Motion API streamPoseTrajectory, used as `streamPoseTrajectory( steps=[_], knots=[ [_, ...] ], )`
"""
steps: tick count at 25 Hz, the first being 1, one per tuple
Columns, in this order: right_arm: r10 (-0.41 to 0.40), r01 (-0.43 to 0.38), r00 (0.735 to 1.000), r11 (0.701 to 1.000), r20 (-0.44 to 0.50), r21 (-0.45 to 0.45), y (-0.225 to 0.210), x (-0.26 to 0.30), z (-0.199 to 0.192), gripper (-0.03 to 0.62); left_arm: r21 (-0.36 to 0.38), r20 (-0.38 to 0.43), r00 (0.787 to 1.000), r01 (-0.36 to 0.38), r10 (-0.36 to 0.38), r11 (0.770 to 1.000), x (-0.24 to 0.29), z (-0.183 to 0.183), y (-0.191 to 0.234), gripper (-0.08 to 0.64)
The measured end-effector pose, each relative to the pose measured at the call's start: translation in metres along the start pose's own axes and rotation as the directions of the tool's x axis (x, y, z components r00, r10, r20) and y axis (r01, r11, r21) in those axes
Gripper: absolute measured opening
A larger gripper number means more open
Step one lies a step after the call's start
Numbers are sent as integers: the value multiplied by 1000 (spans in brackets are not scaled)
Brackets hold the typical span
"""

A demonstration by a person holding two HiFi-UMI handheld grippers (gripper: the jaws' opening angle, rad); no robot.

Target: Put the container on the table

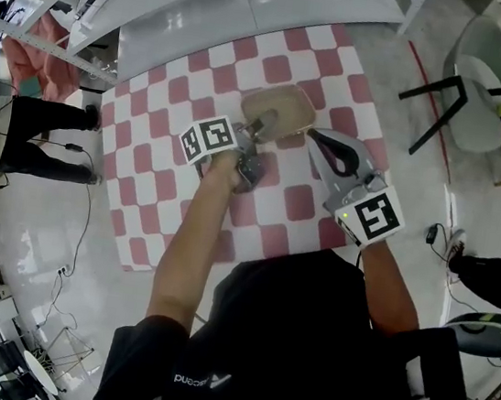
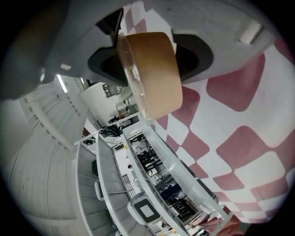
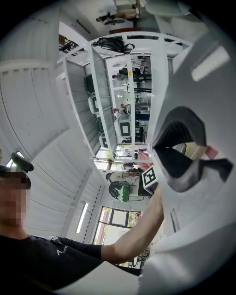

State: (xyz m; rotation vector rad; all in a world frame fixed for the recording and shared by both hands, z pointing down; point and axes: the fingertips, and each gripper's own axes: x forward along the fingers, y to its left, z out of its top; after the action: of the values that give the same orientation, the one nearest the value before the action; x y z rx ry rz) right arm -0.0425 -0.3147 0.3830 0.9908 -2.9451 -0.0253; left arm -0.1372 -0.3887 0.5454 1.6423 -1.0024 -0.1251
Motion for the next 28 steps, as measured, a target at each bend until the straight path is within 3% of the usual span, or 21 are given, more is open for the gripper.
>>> streamPoseTrajectory(
  steps=[5, 8, 12, 17, 19, 21, 24, 26, 28],
  knots=[
    [8, -8, 1000, 1000, -6, 2, 0, 4, -5, 3, 176, 20, 995, -102, 100, 979, -2, 3, 5, 359],
    [9, -9, 1000, 1000, -11, 6, -1, 5, -7, 2, 273, 31, 983, -185, 184, 944, -5, 5, 11, 416],
    [9, -9, 1000, 1000, -6, 21, -1, 6, -5, 2, 335, 69, 958, -285, 278, 898, -10, 8, 23, 482],
    [13, -12, 1000, 1000, -12, 22, -2, 5, -9, 2, 408, 151, 933, -361, 328, 838, -20, 12, 26, 489],
    [14, -14, 1000, 1000, -16, 25, -1, 4, -11, 3, 450, 218, 918, -395, 331, 801, -29, 18, 21, 489],
    [17, -17, 1000, 999, -9, 34, 0, 5, -9, 3, 506, 312, 903, -421, 295, 753, -41, 28, 7, 488],
    [27, -27, 1000, 999, -7, 23, 2, 5, -8, 3, 601, 421, 893, -408, 162, 688, -59, 36, -29, 485],
    [34, -34, 999, 999, -2, 17, 4, 5, -6, 3, 663, 454, 890, -373, 48, 649, -70, 35, -58, 479],
    [41, -41, 999, 999, 9, 18, 8, 5, -2, 2, 719, 466, 883, -347, -48, 603, -84, 29, -84, 418]
  ],
)
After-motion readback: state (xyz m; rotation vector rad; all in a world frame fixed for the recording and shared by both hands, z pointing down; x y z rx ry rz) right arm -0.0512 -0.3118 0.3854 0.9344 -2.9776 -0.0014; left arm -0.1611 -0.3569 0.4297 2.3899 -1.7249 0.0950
